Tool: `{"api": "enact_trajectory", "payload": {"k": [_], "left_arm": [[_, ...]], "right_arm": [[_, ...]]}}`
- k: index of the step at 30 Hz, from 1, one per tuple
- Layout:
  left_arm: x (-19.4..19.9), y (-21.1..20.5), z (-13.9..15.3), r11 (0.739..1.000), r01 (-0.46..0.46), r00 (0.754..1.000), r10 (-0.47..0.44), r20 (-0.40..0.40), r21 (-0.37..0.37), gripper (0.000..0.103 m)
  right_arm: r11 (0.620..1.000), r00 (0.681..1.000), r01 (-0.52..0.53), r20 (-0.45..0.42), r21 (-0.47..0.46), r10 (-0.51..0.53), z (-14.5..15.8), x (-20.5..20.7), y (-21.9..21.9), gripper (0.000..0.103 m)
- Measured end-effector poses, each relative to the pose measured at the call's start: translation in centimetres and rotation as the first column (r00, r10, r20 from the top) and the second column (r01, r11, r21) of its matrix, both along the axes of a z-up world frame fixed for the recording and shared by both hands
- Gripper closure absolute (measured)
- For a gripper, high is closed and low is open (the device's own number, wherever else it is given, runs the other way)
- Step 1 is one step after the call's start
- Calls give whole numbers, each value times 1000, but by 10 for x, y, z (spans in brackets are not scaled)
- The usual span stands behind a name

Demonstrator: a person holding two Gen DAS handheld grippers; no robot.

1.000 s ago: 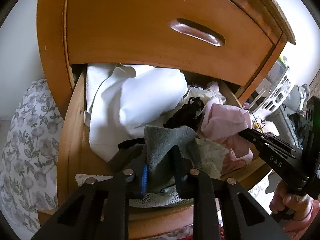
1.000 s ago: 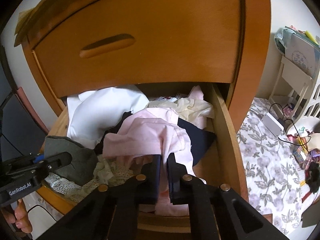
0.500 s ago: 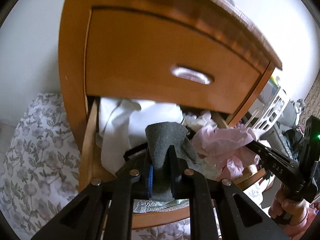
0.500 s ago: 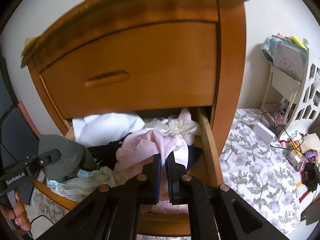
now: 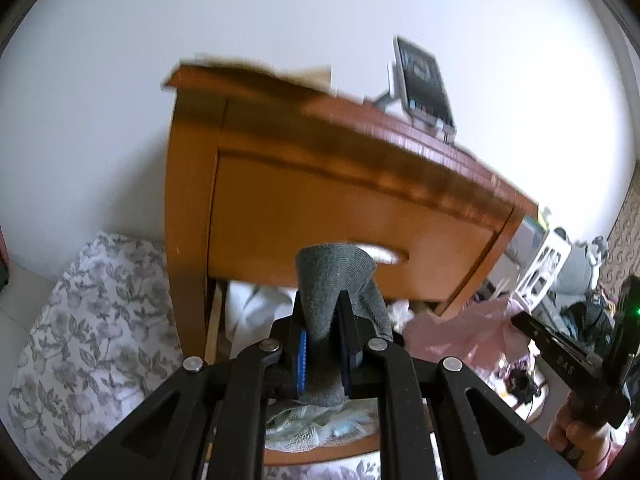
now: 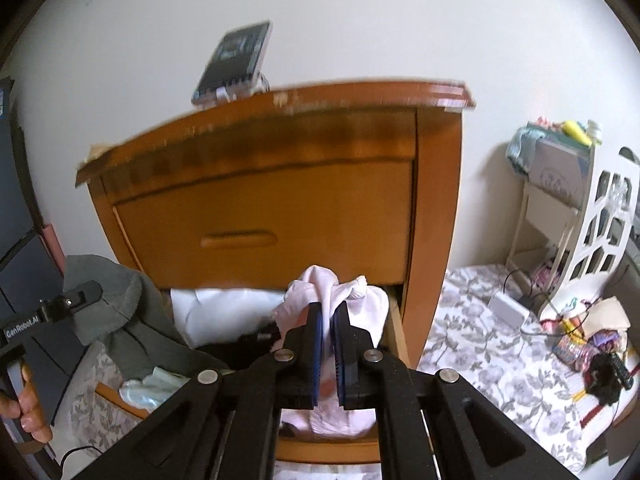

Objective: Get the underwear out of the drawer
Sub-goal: 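Lift the grey cloth with the left tool while the right tool lifts the pink garment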

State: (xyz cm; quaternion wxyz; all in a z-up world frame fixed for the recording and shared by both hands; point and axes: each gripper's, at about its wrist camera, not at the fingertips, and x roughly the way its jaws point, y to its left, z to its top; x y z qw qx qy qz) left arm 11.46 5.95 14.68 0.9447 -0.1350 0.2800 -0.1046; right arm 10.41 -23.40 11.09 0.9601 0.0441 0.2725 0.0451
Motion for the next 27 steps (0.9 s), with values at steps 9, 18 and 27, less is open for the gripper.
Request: {"api": "enact_trajectory", "payload": {"k": [9,18,27], "left_arm": [[-35,7,48,999,-35,992,34,120,9,90],[-78,-1,78,1000,4,983,-6,183,10,90],[-111,-18,75,998,56,989,-58,135,18,90]], "right_arm": [[999,990,48,132,4,-48,47,-34,-14,97],[999,973,33,226,12,-35,83,-84,-19,98],[1000,984,5,177,-6,-4,78,-117,-21,98]]}}
